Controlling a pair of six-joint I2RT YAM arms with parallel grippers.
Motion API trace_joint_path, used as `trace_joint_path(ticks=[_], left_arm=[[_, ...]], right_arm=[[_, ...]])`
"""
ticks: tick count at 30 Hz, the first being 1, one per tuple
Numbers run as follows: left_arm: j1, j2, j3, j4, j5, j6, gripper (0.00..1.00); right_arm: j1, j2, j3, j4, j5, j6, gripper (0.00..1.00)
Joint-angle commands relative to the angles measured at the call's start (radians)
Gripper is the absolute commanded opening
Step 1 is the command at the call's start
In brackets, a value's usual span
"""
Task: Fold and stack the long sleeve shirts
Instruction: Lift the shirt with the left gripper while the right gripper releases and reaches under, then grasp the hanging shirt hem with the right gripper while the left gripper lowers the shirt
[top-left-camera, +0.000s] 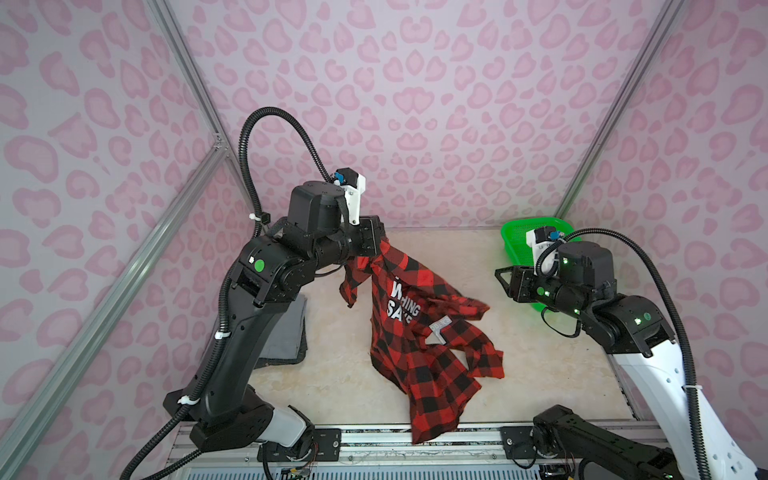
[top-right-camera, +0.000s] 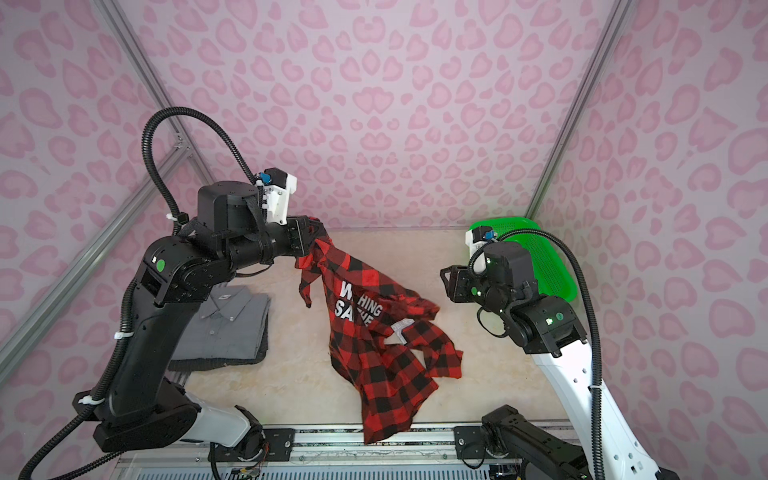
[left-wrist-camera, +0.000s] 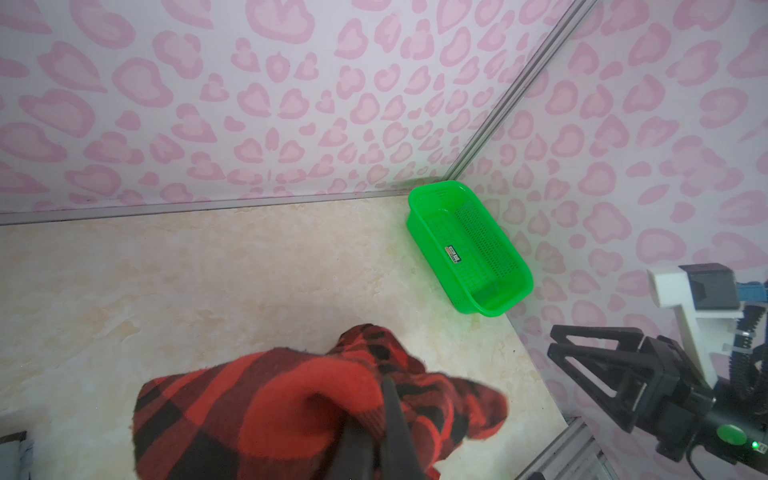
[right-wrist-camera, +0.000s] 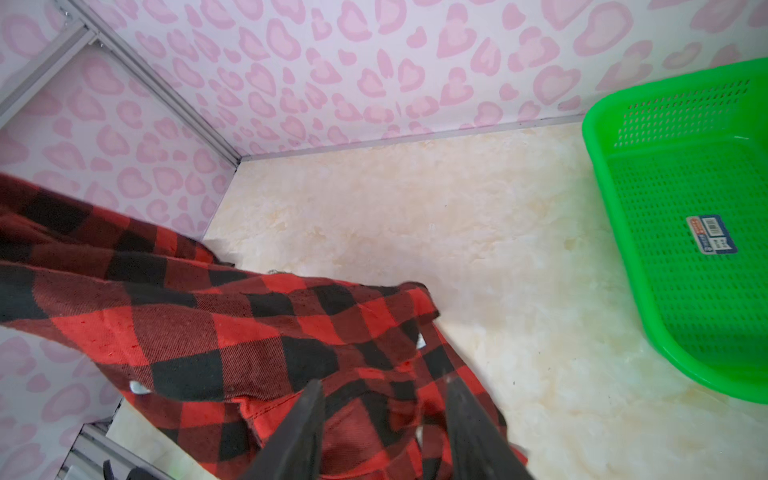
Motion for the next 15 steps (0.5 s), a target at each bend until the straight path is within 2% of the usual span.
trace_joint_path(ticks=[1,4,11,15], left_arm=[[0.001,0.063,0.094,-0.053,0.079,0.034,0.03],[-0.002,0.102,0.138,-0.064,0.119,0.028,0.03],[-0.027,0.116,0.097,-0.035,0.111,-0.008,0.03],[-0.051,0.113,0.06,0.002,0.072,-0.059,0.03]], right_arm=[[0.08,0.008,-0.018,0.06,0.015,-0.062,0.53],[0.212,0.028,-0.052,0.127,0.064,-0.094,0.56],[0.481,0.116,-0.149,0.38,0.215,-0.071,0.63],[0.575,0.22,-0.141,0.48,0.412,0.01,0.65]])
